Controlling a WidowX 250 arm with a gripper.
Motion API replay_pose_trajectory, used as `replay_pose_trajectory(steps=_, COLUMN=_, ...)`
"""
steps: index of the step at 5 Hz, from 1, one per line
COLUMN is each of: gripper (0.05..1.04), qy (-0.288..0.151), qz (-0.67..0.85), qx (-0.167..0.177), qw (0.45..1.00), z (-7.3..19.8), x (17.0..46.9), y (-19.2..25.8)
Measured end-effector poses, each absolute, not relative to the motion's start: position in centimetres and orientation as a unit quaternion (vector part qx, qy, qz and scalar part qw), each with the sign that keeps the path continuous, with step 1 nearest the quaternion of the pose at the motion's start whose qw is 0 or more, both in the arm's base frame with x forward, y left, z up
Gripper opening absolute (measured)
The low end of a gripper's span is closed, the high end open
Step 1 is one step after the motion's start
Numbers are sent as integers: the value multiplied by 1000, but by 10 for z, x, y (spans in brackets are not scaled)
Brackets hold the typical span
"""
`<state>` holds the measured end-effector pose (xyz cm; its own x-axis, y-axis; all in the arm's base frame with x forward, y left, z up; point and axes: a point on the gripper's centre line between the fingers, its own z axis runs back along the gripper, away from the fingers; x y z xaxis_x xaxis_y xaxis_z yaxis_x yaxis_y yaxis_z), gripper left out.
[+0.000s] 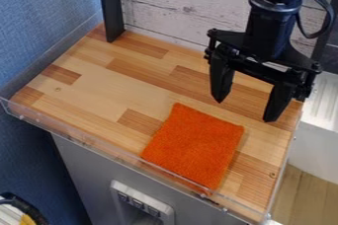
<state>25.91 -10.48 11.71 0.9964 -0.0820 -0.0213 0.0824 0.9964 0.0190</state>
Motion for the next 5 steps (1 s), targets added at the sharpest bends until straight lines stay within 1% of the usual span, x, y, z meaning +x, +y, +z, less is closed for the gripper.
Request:
replay_pose_trajectory(steps=3, gripper=991, qy=-8, qz=-43, qx=3, qw=999, z=123, x=260, y=-108)
replay_pose_trajectory(steps=4, gripper=991, qy=-3, qz=-43, qx=0, qw=999, z=118, x=257, y=-108)
replay_pose_trajectory(steps=5, gripper=991, qy=-16, qz=-42, qx=-7, qw=999, z=125, x=255, y=-107)
